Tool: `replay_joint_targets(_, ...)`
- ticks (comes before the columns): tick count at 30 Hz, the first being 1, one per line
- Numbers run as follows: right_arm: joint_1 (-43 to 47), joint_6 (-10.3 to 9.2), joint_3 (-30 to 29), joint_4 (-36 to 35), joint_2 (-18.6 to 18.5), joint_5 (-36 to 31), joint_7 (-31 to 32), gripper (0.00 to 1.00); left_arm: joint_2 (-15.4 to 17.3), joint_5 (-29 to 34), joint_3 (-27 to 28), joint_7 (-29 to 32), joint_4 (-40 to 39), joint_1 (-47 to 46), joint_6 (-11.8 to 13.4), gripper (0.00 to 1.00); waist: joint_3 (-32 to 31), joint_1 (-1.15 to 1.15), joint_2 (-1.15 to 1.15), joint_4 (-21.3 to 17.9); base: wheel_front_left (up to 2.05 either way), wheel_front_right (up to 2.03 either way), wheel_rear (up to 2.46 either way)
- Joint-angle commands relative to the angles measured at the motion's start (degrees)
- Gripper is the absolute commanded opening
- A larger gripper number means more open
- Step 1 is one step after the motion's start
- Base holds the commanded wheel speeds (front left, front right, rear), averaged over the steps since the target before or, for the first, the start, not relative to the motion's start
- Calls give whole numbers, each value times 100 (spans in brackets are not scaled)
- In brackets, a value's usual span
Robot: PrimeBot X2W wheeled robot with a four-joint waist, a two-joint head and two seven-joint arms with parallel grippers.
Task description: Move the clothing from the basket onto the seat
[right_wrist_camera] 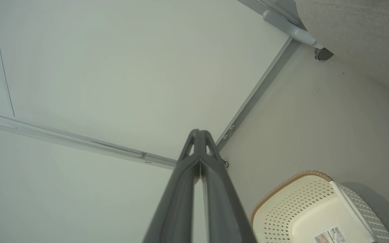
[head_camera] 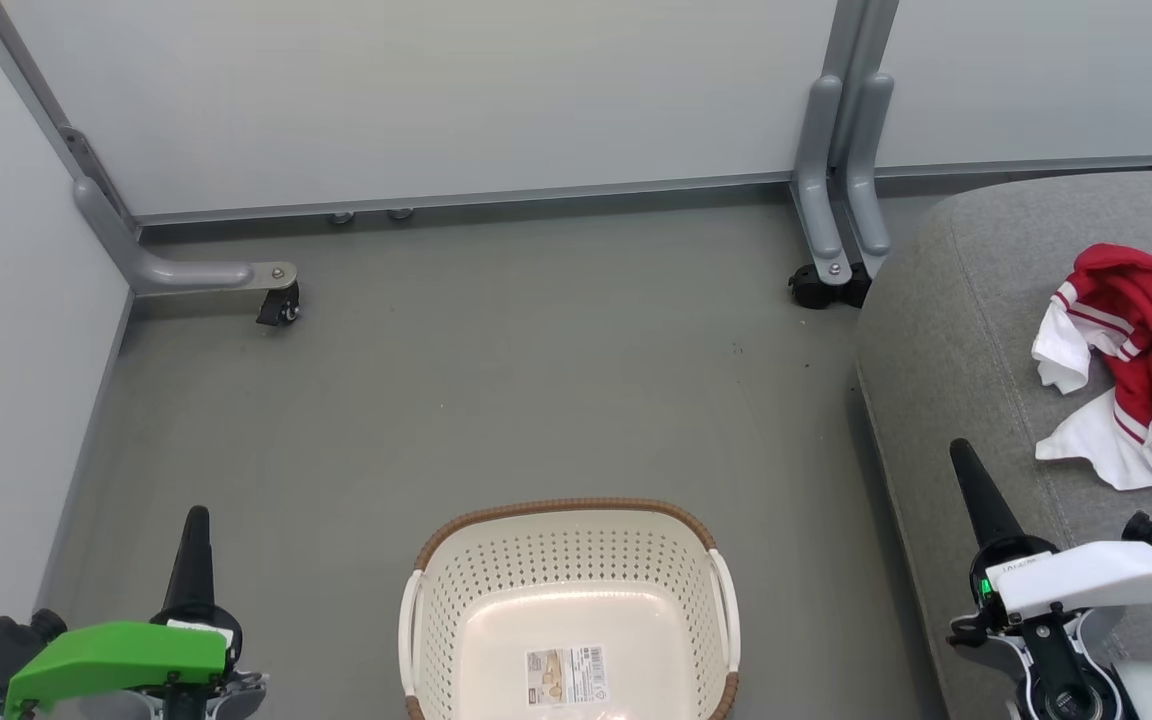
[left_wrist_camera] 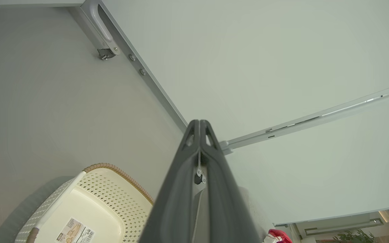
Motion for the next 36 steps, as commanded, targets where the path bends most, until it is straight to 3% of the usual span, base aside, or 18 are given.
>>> replay_joint_targets(1,-130,3,-33,5,-35,163,32,0,-3,-158,39,36,-62,-152,-42,0,1,0,0,0,0,0,0)
replay_joint_targets(36,-379,2,-212,455,-7,1813,205,0,-106,-1797,177,473,-59,-347,-119,0,14,0,0,4,0,0,0)
